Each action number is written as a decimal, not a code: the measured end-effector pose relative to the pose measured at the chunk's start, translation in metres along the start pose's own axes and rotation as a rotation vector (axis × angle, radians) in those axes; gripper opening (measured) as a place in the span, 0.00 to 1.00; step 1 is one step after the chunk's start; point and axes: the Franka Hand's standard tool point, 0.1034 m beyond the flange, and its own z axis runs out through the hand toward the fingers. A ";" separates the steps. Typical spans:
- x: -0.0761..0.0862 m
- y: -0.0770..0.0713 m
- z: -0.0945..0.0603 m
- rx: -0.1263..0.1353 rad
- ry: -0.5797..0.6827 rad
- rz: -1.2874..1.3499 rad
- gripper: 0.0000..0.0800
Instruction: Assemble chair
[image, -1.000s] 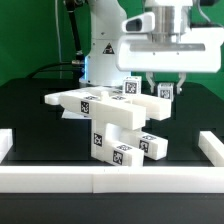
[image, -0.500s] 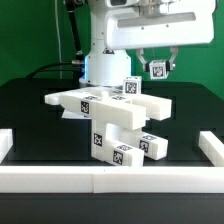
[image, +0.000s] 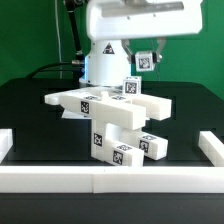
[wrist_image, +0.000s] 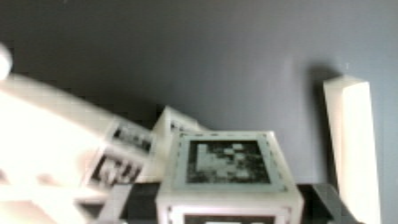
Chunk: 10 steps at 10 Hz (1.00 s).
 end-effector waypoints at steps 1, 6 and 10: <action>0.012 0.006 -0.007 0.000 0.003 -0.027 0.36; 0.023 0.019 -0.002 -0.023 0.016 -0.118 0.36; 0.071 0.047 -0.004 -0.072 0.047 -0.225 0.36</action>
Offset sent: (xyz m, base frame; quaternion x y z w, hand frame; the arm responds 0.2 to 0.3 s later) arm 0.0000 0.0000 0.0000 0.0000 0.0000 0.0000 1.0000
